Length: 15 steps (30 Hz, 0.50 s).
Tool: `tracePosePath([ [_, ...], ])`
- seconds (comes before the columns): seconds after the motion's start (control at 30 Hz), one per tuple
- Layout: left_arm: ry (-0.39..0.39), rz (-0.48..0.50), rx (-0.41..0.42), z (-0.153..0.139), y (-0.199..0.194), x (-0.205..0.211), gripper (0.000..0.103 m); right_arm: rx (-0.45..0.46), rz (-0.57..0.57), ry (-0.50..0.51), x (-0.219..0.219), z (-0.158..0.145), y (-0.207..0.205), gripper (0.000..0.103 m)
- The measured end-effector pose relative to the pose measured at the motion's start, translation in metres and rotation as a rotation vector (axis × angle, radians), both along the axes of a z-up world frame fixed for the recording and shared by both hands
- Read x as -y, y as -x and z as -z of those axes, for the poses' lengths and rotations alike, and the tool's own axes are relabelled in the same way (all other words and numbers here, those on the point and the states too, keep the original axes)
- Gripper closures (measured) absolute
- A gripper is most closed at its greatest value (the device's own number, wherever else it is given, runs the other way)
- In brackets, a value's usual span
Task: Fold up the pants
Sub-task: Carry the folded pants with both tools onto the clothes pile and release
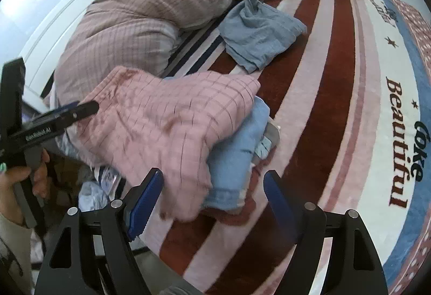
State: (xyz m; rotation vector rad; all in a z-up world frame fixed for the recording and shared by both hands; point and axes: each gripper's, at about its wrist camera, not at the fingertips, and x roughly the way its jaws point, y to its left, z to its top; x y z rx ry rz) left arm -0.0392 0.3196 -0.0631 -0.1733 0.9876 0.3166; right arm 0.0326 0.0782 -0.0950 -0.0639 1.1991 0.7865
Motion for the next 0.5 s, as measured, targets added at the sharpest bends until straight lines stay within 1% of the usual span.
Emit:
tracePosePath([
  [0.07, -0.012, -0.005, 0.047, -0.005, 0.006, 0.014, 0.013, 0.023, -0.013, 0.001, 0.010, -0.001, 0.008, 0.027],
  [0.1, -0.020, -0.009, 0.082, -0.008, 0.009, 0.023, 0.012, 0.040, -0.017, -0.002, 0.016, -0.001, 0.011, 0.025],
  [0.13, -0.026, -0.010, 0.108, -0.010, 0.011, 0.030, 0.012, 0.061, -0.016, -0.001, 0.021, -0.002, 0.014, 0.020],
  [0.17, -0.036, -0.008, 0.145, -0.011, 0.013, 0.040, 0.012, 0.087, -0.012, 0.001, 0.028, -0.001, 0.018, 0.018],
  [0.2, -0.041, -0.004, 0.168, -0.012, 0.013, 0.047, 0.012, 0.103, -0.008, 0.000, 0.033, -0.001, 0.020, 0.018],
  [0.23, -0.048, 0.004, 0.201, -0.012, 0.014, 0.057, 0.010, 0.124, 0.000, -0.001, 0.040, 0.001, 0.022, 0.018],
  [0.27, -0.053, 0.012, 0.221, -0.011, 0.013, 0.063, 0.005, 0.152, 0.016, -0.006, 0.048, 0.004, 0.024, 0.016],
  [0.3, -0.063, 0.026, 0.256, -0.008, 0.013, 0.073, 0.003, 0.174, 0.028, -0.012, 0.054, 0.005, 0.024, 0.016],
  [0.33, -0.078, 0.042, 0.299, -0.004, 0.013, 0.084, 0.001, 0.204, 0.043, -0.018, 0.061, 0.007, 0.025, 0.012],
  [0.37, -0.086, 0.056, 0.320, -0.002, 0.013, 0.091, 0.001, 0.247, 0.062, -0.021, 0.069, 0.010, 0.026, 0.008],
  [0.5, -0.109, 0.129, 0.435, 0.026, 0.011, 0.129, 0.001, 0.426, 0.137, -0.011, 0.096, 0.027, 0.032, 0.006],
])
